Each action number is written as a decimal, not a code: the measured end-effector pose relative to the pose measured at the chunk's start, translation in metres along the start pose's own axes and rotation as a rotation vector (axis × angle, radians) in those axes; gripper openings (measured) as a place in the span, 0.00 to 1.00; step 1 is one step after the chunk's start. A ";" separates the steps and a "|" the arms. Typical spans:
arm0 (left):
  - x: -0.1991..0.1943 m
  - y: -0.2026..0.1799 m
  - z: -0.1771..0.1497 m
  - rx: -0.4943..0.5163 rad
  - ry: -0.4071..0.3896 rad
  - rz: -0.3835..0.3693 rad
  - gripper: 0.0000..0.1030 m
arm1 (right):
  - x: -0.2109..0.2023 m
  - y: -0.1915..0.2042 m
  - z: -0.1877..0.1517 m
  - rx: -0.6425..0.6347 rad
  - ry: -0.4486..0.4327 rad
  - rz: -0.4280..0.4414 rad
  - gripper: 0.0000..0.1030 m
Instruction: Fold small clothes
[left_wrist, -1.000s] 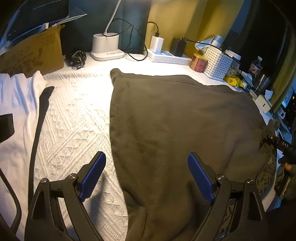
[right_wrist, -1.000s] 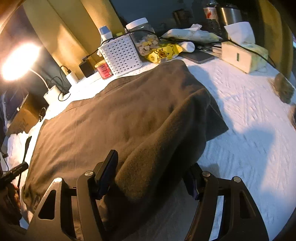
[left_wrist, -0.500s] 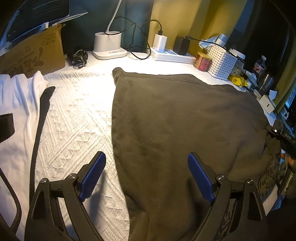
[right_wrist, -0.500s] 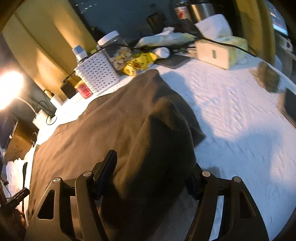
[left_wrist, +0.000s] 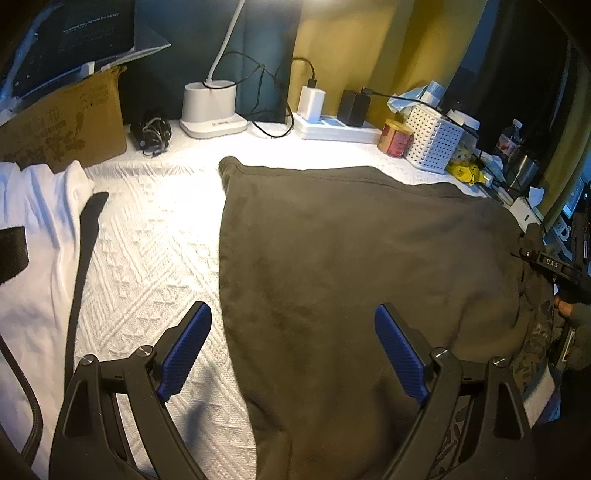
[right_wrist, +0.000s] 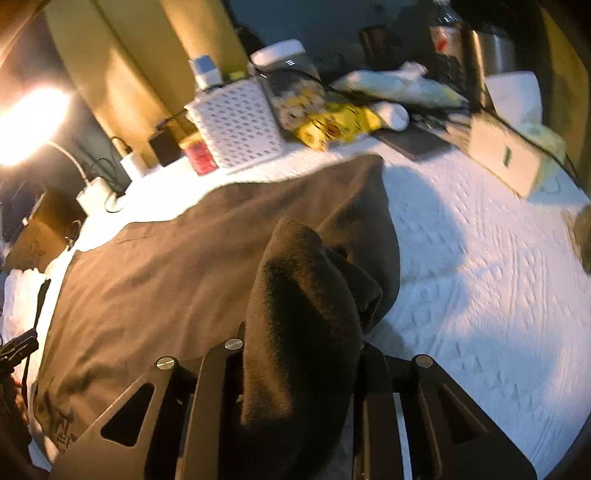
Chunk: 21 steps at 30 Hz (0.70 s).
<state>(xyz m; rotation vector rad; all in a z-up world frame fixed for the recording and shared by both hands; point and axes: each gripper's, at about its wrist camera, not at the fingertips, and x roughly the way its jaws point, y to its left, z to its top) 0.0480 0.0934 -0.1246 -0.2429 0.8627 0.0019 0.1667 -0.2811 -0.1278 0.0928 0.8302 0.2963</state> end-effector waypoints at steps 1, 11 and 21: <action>-0.001 0.001 0.000 -0.001 -0.006 -0.001 0.87 | -0.002 0.004 0.003 -0.010 -0.008 0.005 0.22; -0.015 0.014 0.000 -0.032 -0.059 -0.020 0.87 | -0.005 0.071 0.020 -0.126 -0.024 0.095 0.21; -0.018 0.023 -0.002 -0.059 -0.084 -0.030 0.87 | 0.018 0.147 0.015 -0.235 0.016 0.223 0.21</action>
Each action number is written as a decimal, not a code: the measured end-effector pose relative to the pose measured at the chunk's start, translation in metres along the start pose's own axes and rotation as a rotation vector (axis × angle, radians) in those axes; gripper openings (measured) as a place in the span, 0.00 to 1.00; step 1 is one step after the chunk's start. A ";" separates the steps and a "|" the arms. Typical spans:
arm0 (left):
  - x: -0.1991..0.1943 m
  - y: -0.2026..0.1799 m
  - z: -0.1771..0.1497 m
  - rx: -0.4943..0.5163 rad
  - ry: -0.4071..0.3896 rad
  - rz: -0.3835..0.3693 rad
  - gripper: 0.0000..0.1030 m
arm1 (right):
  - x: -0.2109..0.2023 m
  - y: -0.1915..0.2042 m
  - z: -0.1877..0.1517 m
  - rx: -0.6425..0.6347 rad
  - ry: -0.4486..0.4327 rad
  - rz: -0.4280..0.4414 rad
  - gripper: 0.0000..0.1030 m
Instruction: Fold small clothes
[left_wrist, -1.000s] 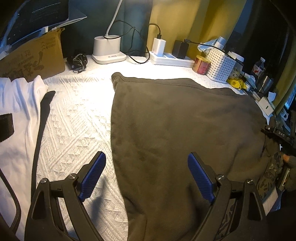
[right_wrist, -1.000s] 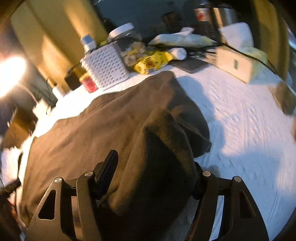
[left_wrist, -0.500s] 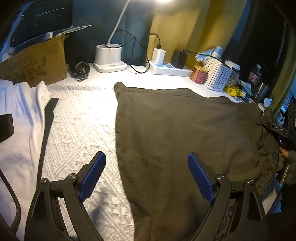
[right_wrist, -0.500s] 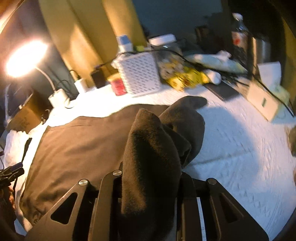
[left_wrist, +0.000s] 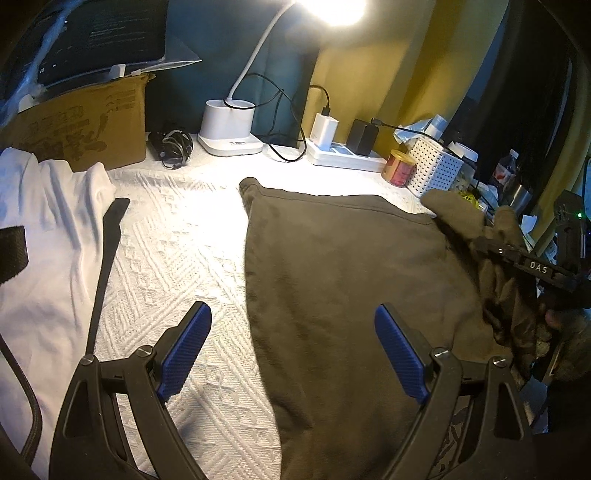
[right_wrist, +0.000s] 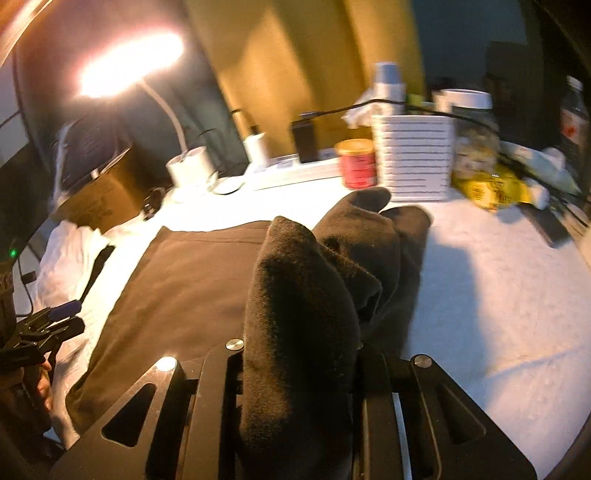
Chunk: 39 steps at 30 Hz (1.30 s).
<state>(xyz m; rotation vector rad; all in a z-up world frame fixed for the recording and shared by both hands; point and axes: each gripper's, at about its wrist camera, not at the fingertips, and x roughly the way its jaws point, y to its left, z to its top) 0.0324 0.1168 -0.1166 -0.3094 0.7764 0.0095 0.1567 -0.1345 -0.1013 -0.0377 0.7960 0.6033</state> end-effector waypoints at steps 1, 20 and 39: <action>-0.001 0.001 0.000 -0.003 -0.001 0.000 0.87 | 0.004 0.007 0.001 -0.010 0.004 0.015 0.21; -0.017 0.026 -0.005 -0.053 -0.033 0.029 0.87 | 0.037 0.102 0.012 -0.220 0.062 0.164 0.21; -0.043 0.057 -0.008 -0.063 -0.060 0.130 0.87 | 0.037 0.184 -0.032 -0.434 0.255 0.312 0.26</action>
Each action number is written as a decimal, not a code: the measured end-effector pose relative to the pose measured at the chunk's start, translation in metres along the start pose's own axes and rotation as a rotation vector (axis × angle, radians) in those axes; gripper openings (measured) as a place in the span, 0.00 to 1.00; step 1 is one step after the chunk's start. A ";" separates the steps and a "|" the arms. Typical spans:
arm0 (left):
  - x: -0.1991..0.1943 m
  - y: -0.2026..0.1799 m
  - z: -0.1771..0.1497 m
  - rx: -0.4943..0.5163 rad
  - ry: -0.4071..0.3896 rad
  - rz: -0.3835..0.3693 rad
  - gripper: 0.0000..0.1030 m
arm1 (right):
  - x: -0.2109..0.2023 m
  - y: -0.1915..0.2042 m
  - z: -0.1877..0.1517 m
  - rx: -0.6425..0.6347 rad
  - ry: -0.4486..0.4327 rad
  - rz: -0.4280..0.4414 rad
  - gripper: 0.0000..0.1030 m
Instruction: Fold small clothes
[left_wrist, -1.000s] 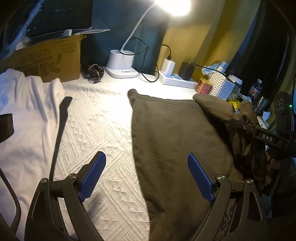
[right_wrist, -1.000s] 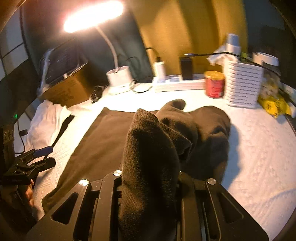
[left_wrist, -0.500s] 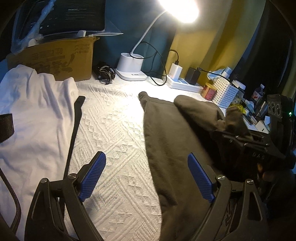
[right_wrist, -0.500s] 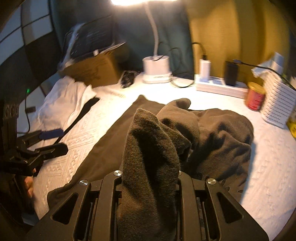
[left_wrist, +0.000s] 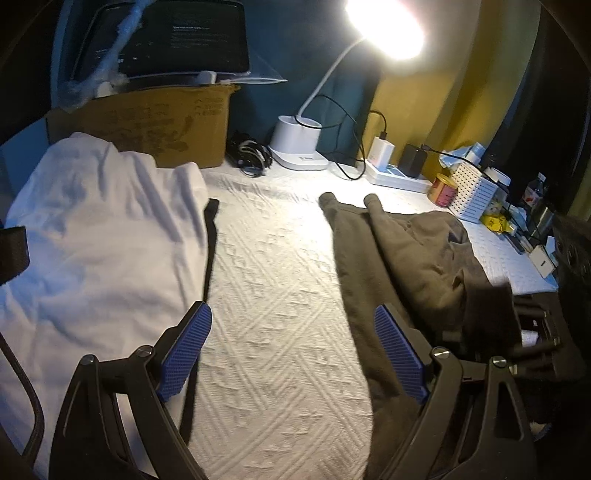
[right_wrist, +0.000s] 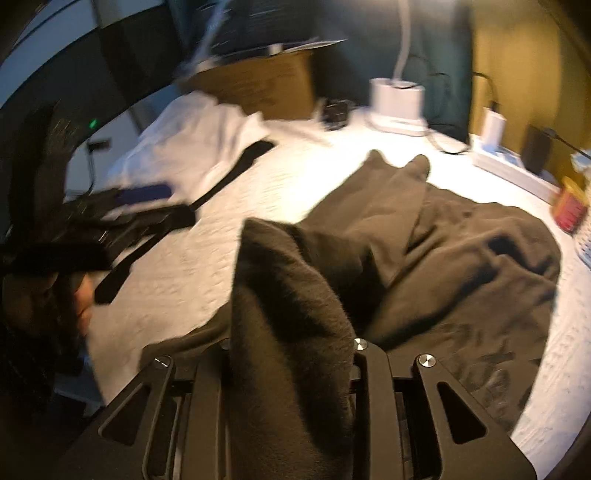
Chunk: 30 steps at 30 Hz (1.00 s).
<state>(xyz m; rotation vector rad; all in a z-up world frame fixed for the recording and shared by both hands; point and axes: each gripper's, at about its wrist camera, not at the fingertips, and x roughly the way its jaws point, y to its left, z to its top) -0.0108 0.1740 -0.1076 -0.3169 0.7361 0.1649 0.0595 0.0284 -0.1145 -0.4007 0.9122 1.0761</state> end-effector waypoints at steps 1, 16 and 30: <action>-0.002 0.001 -0.001 -0.001 -0.003 0.004 0.87 | 0.002 0.007 -0.002 -0.016 0.015 0.017 0.30; -0.025 -0.006 -0.009 0.020 -0.024 0.026 0.87 | -0.017 0.062 -0.037 -0.130 0.030 0.111 0.46; -0.013 -0.047 -0.007 0.111 0.026 -0.030 0.87 | -0.083 0.000 -0.042 0.054 -0.124 -0.009 0.46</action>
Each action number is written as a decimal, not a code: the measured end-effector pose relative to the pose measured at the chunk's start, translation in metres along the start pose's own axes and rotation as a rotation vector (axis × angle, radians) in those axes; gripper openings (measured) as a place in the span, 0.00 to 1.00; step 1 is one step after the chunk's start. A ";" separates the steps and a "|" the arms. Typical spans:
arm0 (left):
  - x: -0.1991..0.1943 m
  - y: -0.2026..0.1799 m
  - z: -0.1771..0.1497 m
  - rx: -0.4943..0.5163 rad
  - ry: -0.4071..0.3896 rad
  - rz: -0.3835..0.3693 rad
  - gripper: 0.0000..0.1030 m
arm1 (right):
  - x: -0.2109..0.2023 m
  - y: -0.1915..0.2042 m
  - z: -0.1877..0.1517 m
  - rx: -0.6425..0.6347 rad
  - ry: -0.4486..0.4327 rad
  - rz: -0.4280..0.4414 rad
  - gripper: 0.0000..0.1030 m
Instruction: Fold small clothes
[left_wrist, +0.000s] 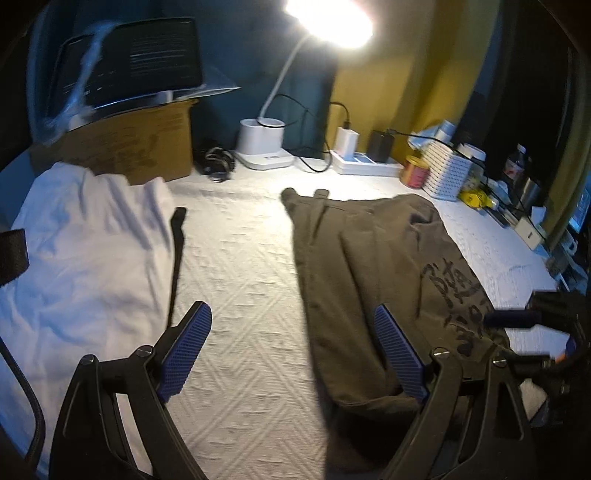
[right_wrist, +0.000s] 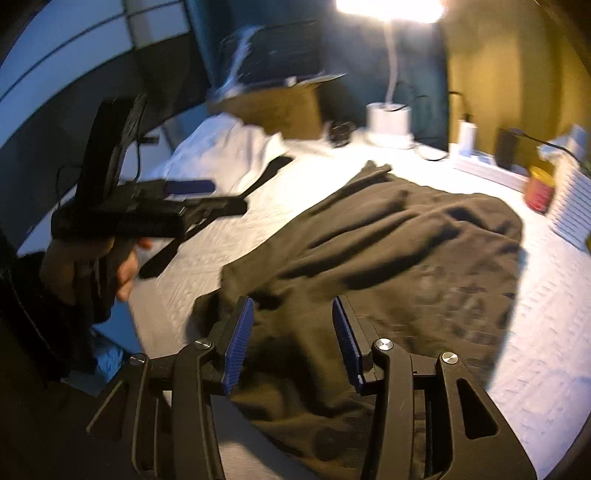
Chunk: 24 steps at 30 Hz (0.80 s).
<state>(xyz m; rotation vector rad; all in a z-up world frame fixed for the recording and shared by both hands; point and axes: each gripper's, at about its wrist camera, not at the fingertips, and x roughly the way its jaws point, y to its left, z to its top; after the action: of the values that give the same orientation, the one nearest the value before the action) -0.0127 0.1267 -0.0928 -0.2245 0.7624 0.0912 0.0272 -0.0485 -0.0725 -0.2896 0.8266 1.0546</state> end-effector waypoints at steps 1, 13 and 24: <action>0.001 -0.003 0.000 0.002 0.004 -0.007 0.87 | 0.000 -0.006 -0.002 0.011 0.002 -0.022 0.46; 0.025 -0.043 -0.048 0.175 0.236 -0.029 0.87 | 0.021 -0.010 -0.047 0.005 0.105 -0.088 0.68; -0.006 -0.013 -0.051 0.125 0.213 0.017 0.87 | 0.006 -0.018 -0.048 0.028 0.076 -0.114 0.68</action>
<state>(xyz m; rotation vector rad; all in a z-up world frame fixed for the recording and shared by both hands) -0.0489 0.1022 -0.1220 -0.1096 0.9792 0.0356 0.0221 -0.0807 -0.1122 -0.3513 0.8824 0.9297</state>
